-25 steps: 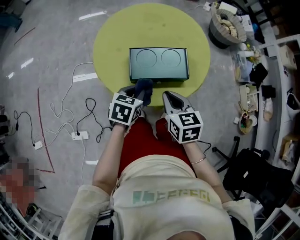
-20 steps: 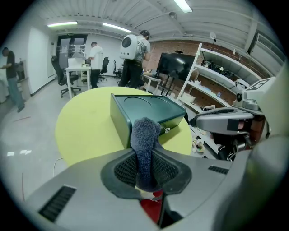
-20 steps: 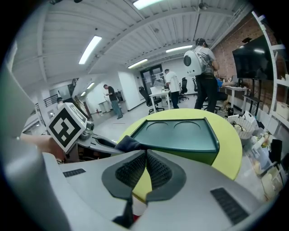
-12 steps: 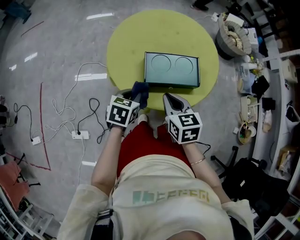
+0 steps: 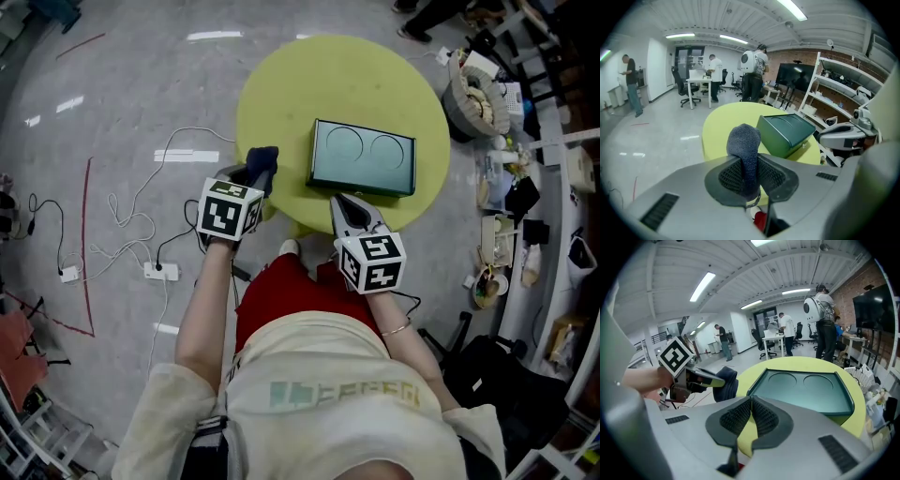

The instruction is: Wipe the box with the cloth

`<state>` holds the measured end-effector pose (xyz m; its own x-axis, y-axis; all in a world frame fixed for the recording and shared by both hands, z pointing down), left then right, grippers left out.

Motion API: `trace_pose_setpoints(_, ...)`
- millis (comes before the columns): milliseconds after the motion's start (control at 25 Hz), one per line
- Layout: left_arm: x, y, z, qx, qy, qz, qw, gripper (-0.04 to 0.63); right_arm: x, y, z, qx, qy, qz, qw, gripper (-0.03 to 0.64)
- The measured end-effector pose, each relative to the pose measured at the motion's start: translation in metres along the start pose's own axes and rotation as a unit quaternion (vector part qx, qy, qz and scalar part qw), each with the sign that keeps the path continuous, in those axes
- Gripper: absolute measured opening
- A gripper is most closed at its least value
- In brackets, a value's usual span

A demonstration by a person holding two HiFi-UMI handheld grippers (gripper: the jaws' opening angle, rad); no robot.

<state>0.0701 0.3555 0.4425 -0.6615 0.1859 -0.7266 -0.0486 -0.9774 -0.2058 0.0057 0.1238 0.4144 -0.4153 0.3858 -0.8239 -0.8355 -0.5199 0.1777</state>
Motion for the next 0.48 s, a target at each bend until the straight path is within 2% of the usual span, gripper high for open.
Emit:
trace_pose_setpoints(280,0.050,-0.017,0.040,-0.015,0.031,0.016,0.9993,0.066,0.004,0.016,-0.001,-0.041,-0.008,0.014,0.999,0.038)
trace_pose_setpoints(480,0.078,-0.013,0.084,-0.034,0.030,0.028,0.9986,0.066,0.000,0.036,-0.008,-0.075,-0.017,0.037,0.996,0.038)
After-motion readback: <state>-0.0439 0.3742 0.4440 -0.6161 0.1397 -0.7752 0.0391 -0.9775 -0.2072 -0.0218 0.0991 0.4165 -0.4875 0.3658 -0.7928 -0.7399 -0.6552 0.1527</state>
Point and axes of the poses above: the fingertips, and each gripper's own axes: z forward along the fingers, y to its right, x out of its top, the point moved 10 cm from there along -z, backward along the fingers, and after that the axes turned 4 degrees about y, right-handed, at the moved point
